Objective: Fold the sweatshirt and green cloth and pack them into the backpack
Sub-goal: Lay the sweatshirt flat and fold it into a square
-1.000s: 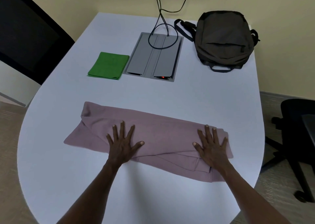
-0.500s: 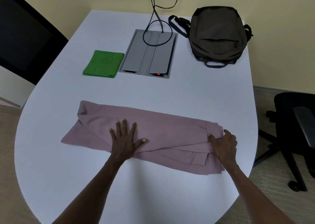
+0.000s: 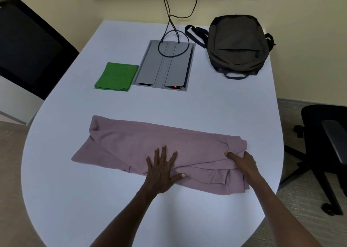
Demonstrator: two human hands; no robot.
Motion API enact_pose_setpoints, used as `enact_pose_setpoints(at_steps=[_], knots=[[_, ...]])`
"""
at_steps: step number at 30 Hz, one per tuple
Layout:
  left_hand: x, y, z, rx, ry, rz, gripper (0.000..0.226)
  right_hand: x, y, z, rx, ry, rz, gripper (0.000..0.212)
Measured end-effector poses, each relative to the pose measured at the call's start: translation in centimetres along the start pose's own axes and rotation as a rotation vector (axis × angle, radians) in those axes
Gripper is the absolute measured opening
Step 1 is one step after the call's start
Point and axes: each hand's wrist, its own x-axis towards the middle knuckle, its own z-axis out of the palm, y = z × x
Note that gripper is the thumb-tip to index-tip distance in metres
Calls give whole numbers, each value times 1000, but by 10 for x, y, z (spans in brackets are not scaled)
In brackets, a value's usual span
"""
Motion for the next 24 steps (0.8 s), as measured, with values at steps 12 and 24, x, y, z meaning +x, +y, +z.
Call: enact_pose_setpoints(at_steps=[12, 24], knots=[[-7, 6, -2, -108, -152, 96, 110, -26, -48, -36, 102, 36, -14, 33], [-22, 68, -30, -1185, -312, -81, 95, -117, -191, -29, 56, 49, -296, 16]])
